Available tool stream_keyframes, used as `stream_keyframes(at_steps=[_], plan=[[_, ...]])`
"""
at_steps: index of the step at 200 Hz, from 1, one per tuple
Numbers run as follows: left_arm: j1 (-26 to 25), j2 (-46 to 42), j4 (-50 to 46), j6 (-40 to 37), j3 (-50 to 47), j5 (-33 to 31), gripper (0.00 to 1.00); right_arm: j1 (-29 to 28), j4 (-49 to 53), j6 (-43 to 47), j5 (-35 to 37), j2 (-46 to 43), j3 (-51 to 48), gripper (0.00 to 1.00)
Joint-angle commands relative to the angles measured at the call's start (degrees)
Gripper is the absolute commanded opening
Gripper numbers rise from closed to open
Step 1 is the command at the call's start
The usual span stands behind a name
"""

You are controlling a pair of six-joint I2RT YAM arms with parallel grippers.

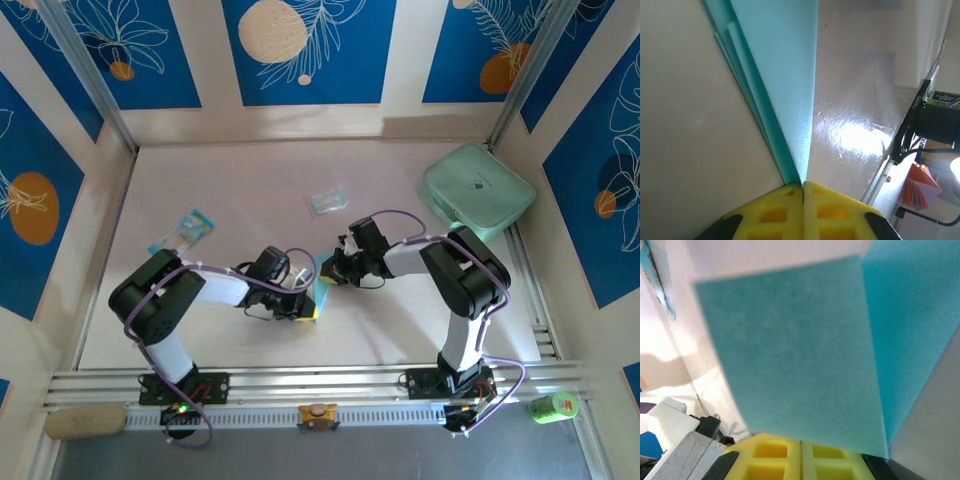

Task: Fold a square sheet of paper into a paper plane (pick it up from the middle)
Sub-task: Fold the wing for the fifth time at the center of the table.

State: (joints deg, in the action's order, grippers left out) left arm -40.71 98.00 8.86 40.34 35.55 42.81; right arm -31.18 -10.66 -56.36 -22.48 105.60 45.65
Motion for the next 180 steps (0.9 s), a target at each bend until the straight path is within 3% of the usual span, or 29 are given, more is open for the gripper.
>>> stream_keyframes(at_steps=[1, 180], plan=[[-2.48, -0.21, -8.56, -1.35, -1.01, 0.79, 0.03, -0.20, 8.65, -0.36, 7.45, 3.81, -1.81, 0.07], [-4.58, -1.12, -9.43, -0.31, -2.70, 0.68, 0.02, -0.29, 9.42, -0.46, 8.15, 4.19, -1.78, 0.06]])
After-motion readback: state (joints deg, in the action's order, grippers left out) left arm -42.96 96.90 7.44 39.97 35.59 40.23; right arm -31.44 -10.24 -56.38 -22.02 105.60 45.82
